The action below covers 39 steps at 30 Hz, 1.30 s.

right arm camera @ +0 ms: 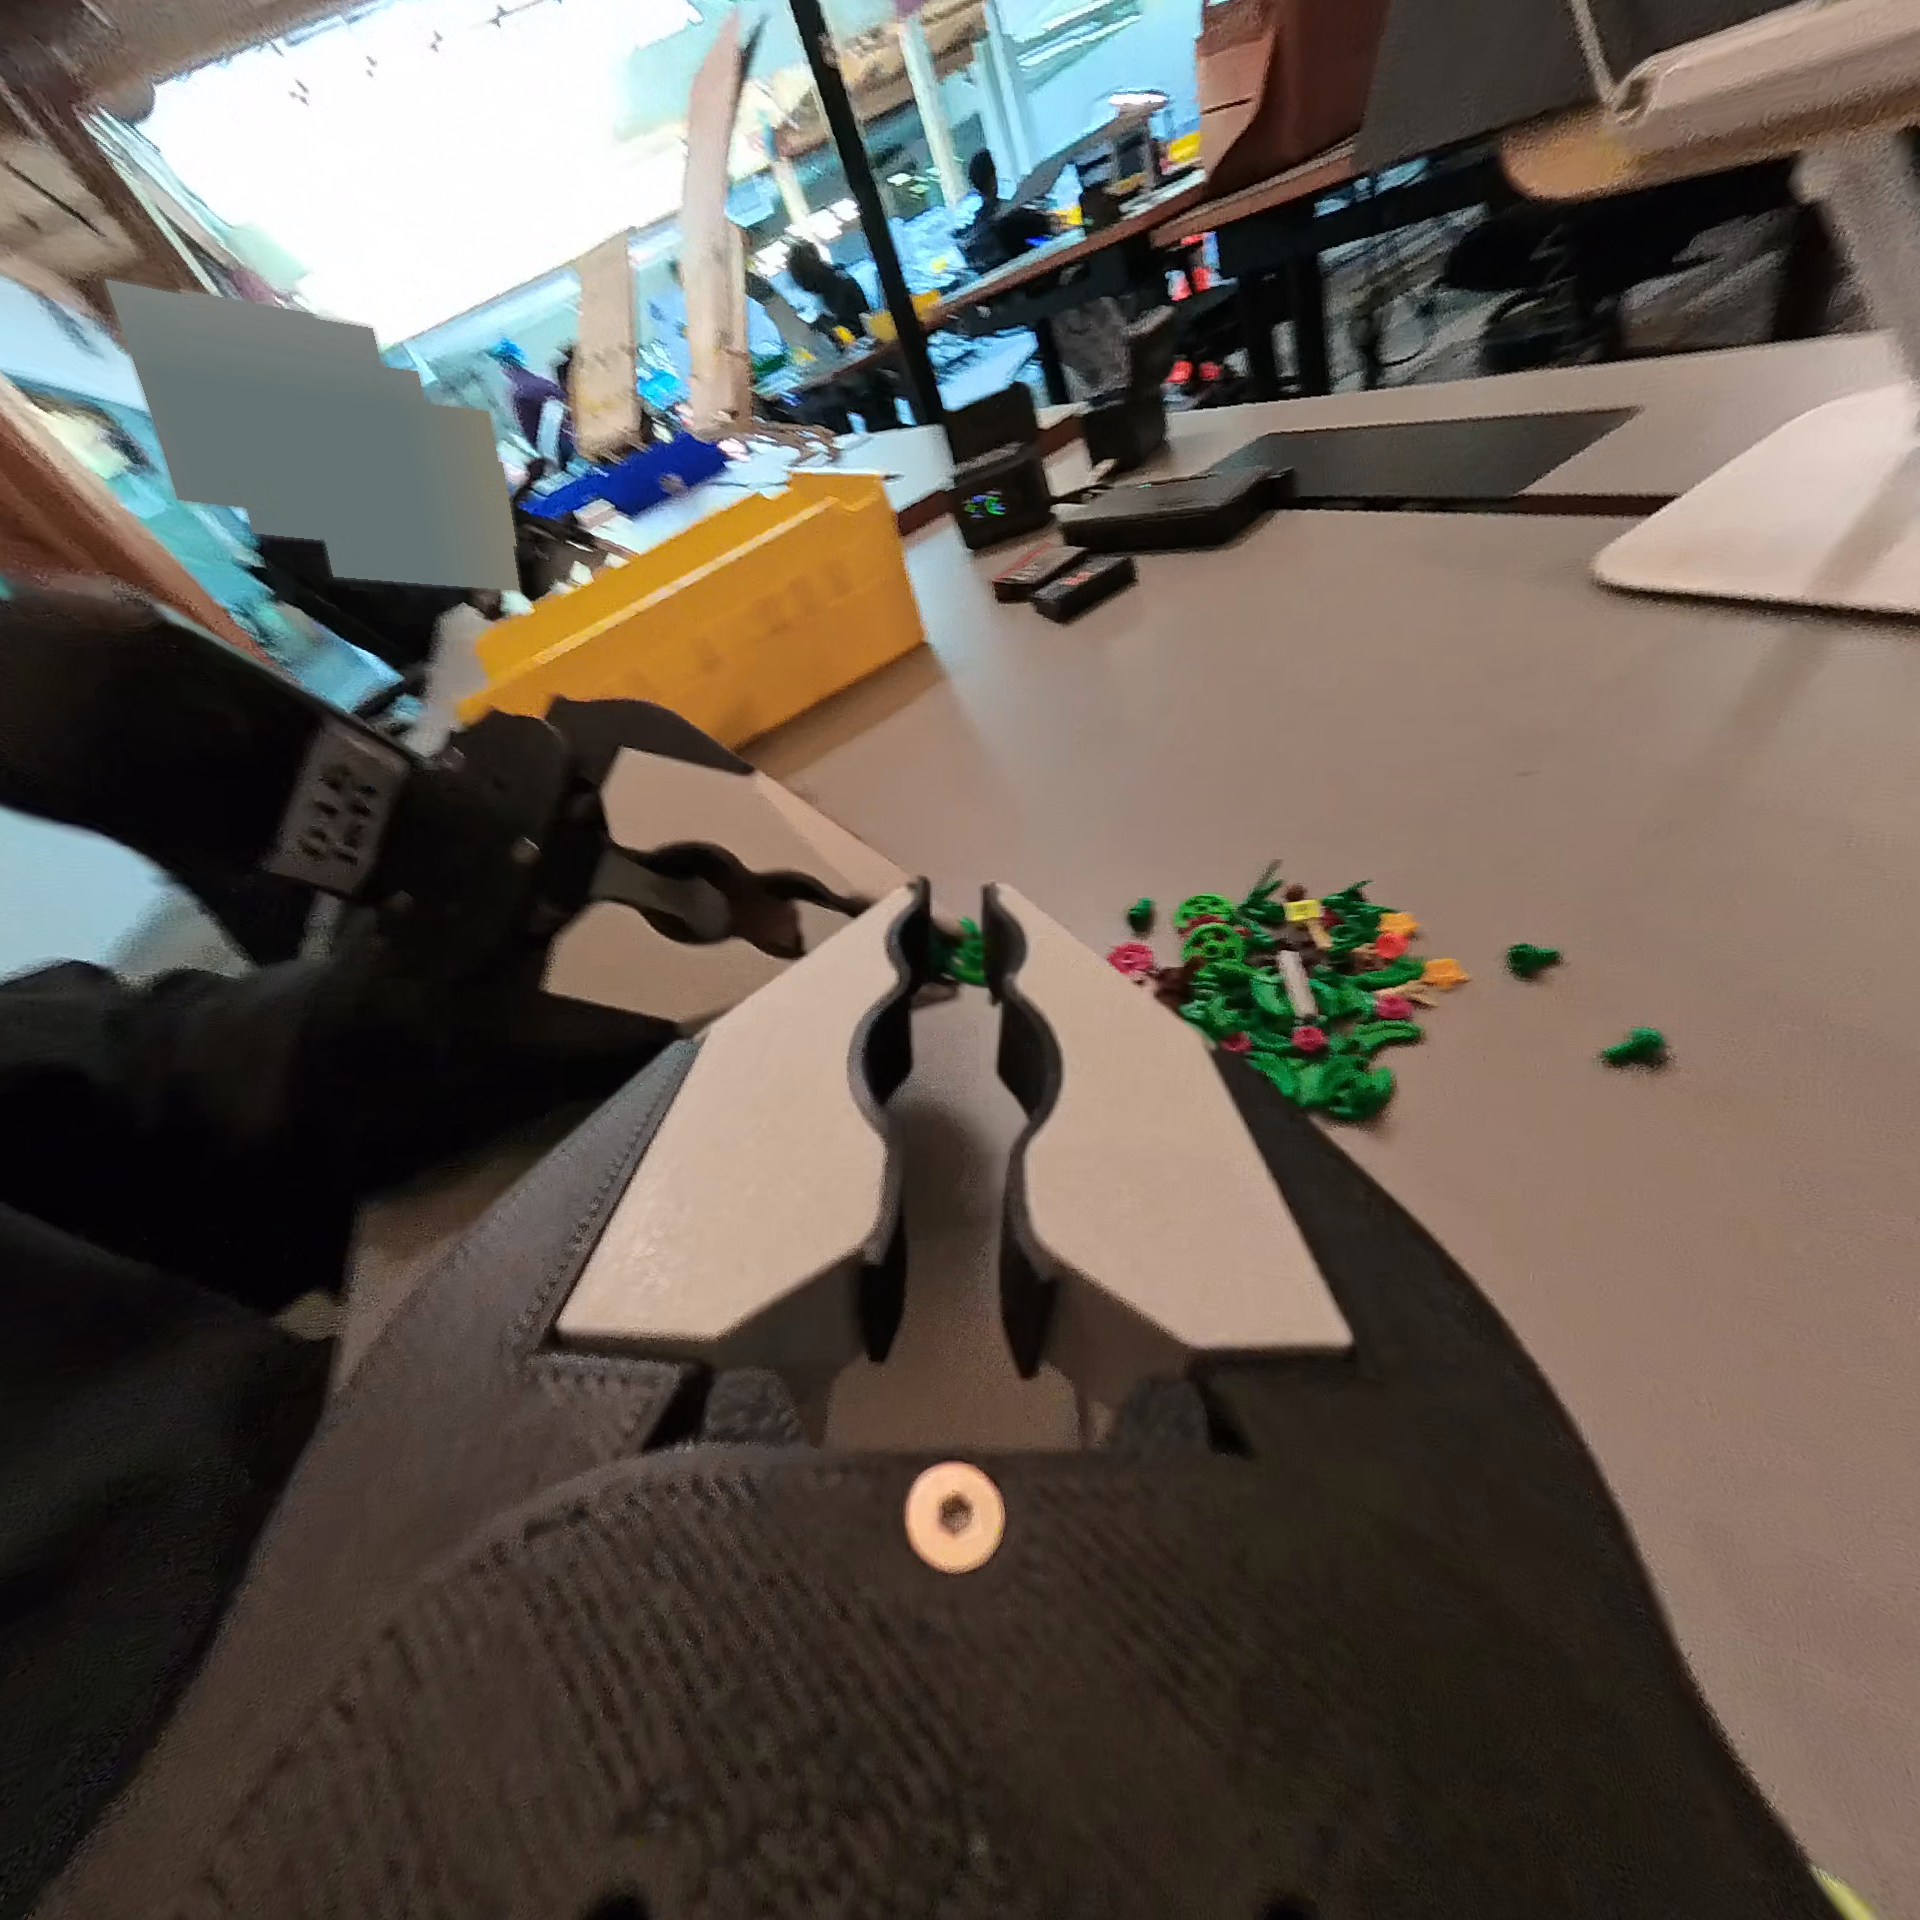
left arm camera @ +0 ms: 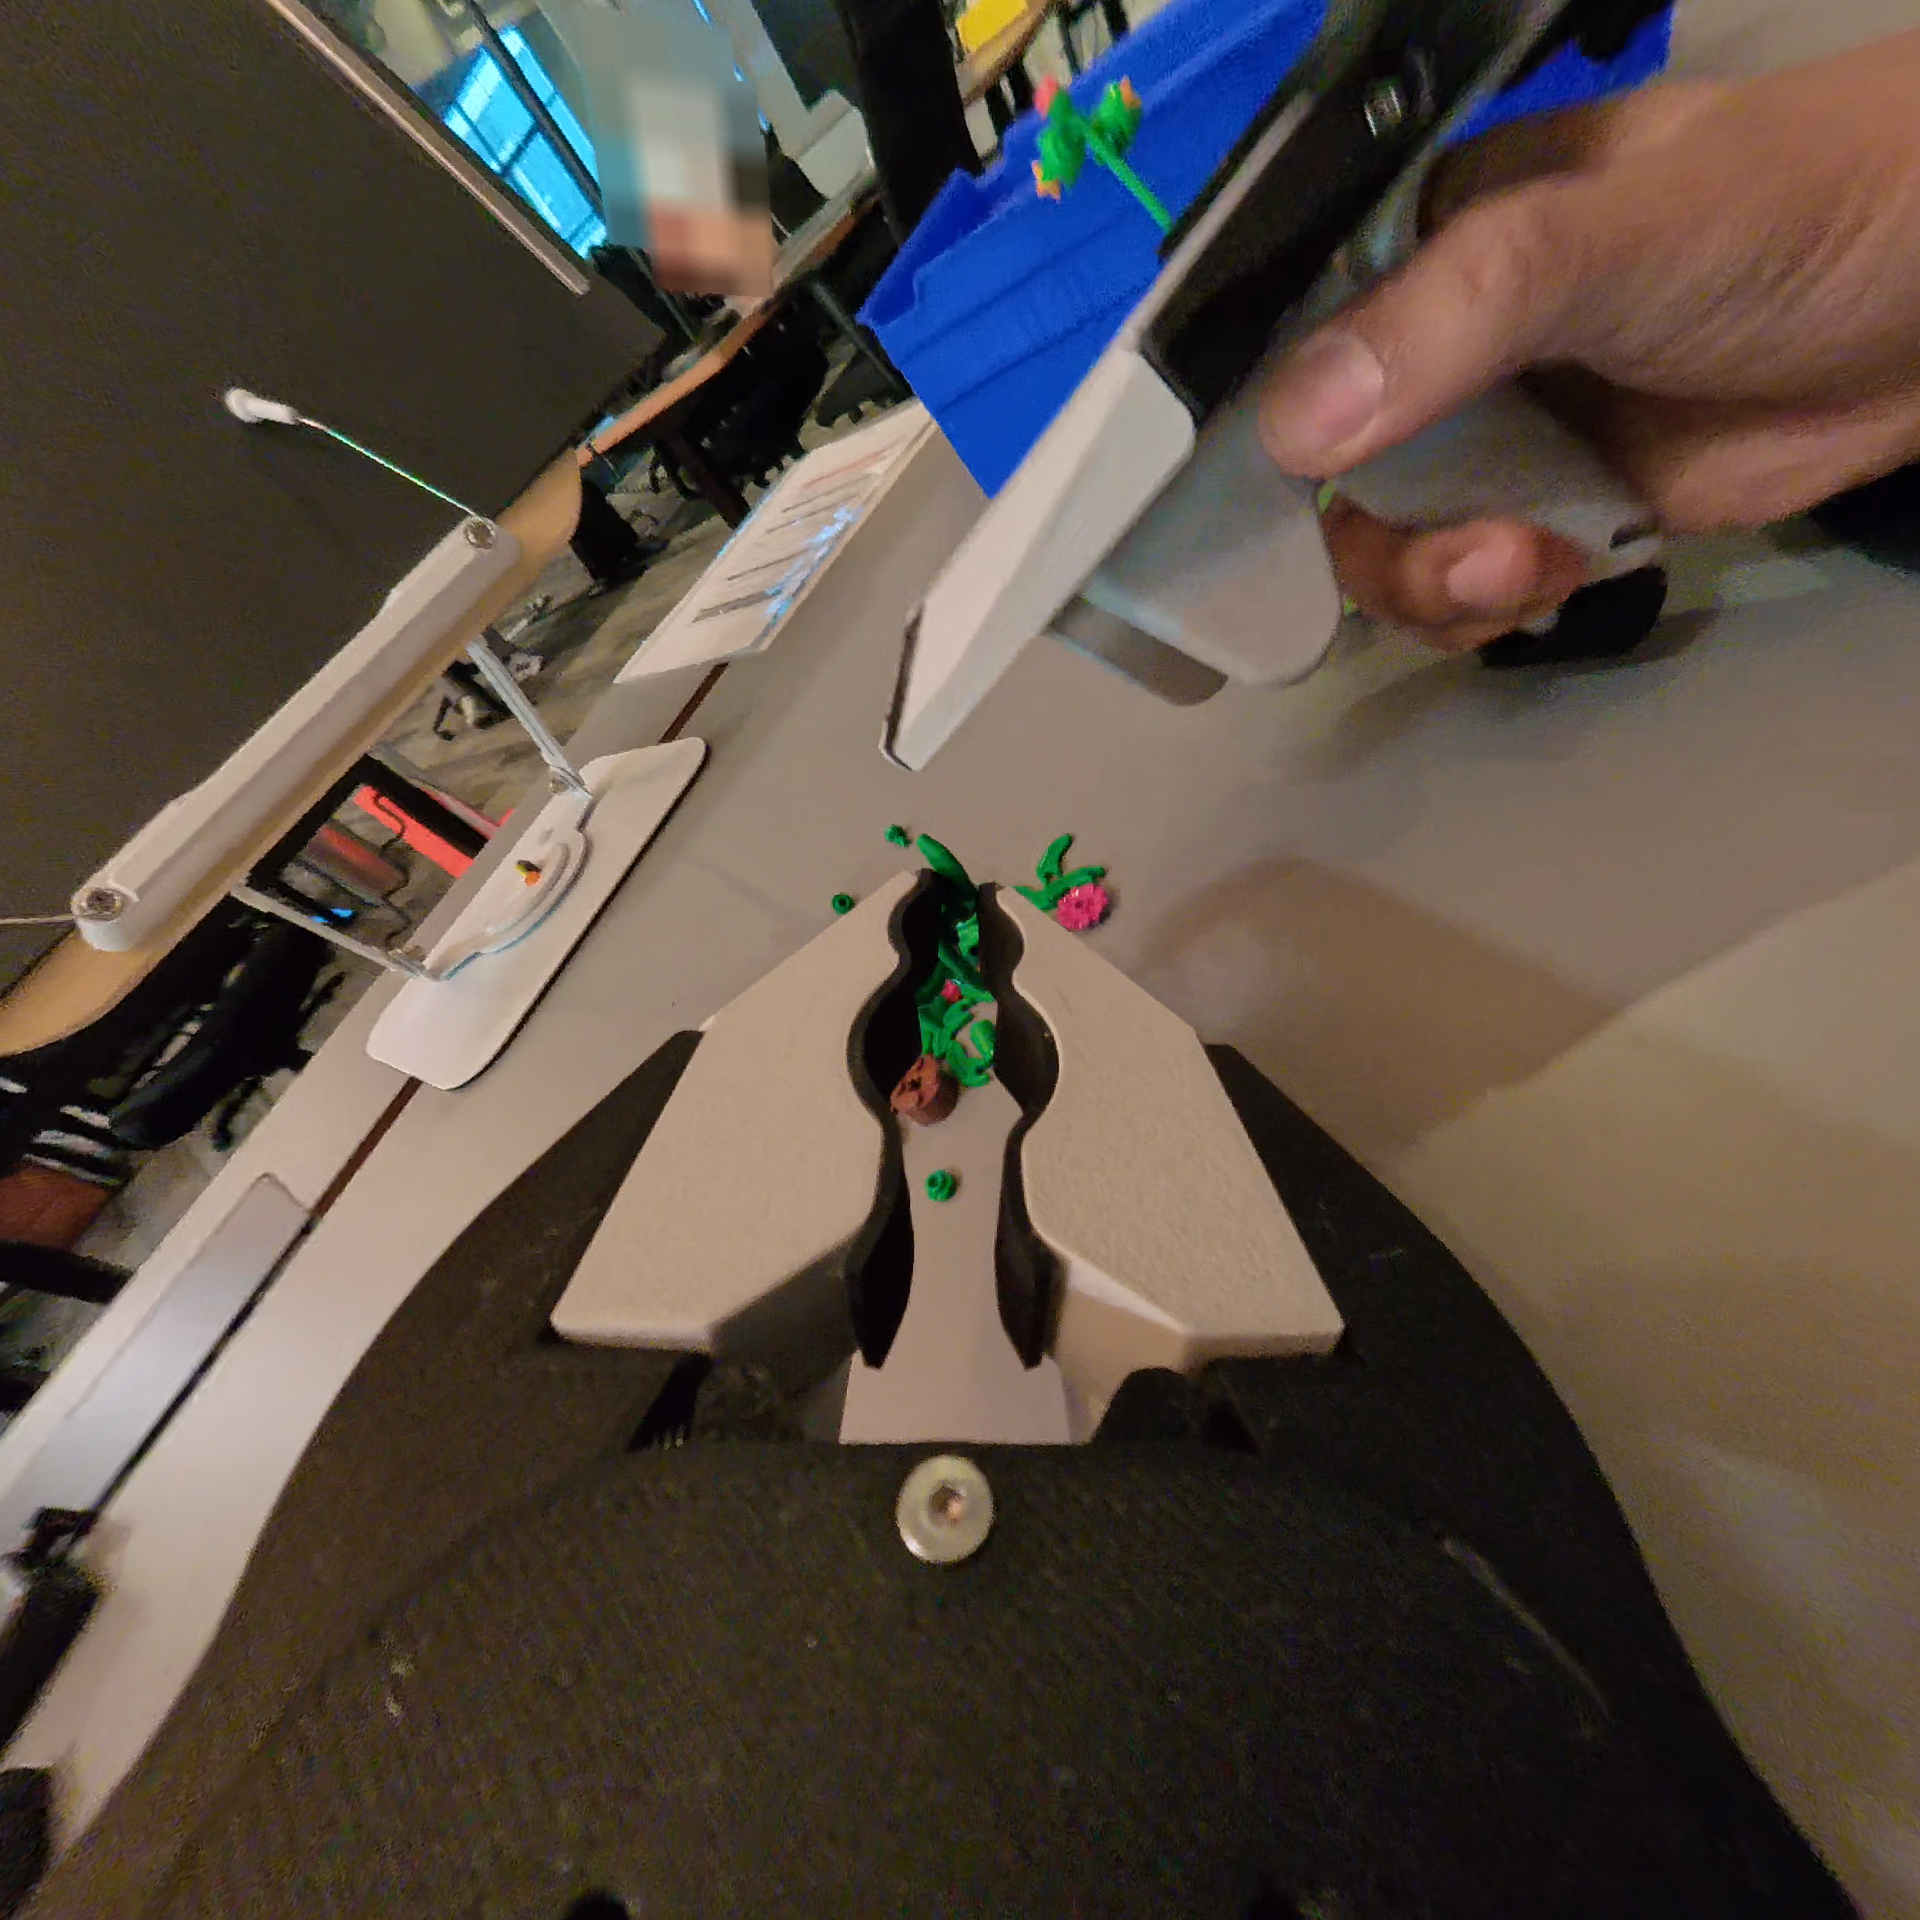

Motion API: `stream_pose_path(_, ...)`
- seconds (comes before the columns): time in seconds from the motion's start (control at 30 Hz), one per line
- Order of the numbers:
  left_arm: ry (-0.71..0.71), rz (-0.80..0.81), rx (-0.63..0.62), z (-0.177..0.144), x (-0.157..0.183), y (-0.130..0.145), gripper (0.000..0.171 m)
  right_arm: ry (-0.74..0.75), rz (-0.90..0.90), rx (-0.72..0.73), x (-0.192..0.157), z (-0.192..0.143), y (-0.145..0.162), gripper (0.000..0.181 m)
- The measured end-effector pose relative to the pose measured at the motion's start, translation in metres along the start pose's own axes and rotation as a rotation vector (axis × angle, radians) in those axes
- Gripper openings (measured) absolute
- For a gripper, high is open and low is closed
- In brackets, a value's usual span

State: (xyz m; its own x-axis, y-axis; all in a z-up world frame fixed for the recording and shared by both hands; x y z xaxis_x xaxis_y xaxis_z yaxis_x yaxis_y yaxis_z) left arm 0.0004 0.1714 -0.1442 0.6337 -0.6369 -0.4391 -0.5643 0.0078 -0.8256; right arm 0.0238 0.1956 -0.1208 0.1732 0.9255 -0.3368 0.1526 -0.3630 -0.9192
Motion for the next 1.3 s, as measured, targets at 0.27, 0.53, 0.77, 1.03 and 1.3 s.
stream_pose_path(0.27, 0.338, -0.554, 0.408, -0.025, -0.011, -0.025, 0.002, 0.019, -0.256, 0.062, -0.014, -0.005, -0.002, 0.028)
stream_pose_path(0.53, 0.703, -0.966, 0.668, -0.034, -0.009, -0.035, 0.001, -0.113, -0.308, 0.081, -0.04, -0.01, -0.001, 0.008)
stream_pose_path(0.77, 0.716, -1.004, 0.676, -0.033, -0.01, -0.033, 0.002, -0.115, -0.26, 0.071, -0.036, -0.011, -0.002, 0.003)
stream_pose_path(1.03, 0.266, -0.472, 0.324, -0.032, -0.018, -0.018, 0.028, 0.09, -0.518, -0.069, -0.013, -0.005, 0.019, 0.003)
stream_pose_path(1.3, 0.286, -0.179, 0.032, -0.006, 0.019, 0.007, 0.0, 0.153, -0.771, -0.177, -0.014, 0.002, 0.043, 0.003)
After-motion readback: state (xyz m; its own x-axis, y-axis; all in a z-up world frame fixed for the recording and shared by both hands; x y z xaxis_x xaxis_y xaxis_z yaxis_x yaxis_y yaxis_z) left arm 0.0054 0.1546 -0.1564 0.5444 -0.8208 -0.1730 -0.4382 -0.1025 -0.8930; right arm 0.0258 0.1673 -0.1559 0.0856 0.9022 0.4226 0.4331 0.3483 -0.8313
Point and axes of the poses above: each gripper's, where its closed fingertips meet, z out along the fingers, y out of its underside, x = y × z across the jaws, the point moved 2 cm from there along -z, back along the fingers, and after that the axes turned 13 degrees about y, right-handed, at the moved point
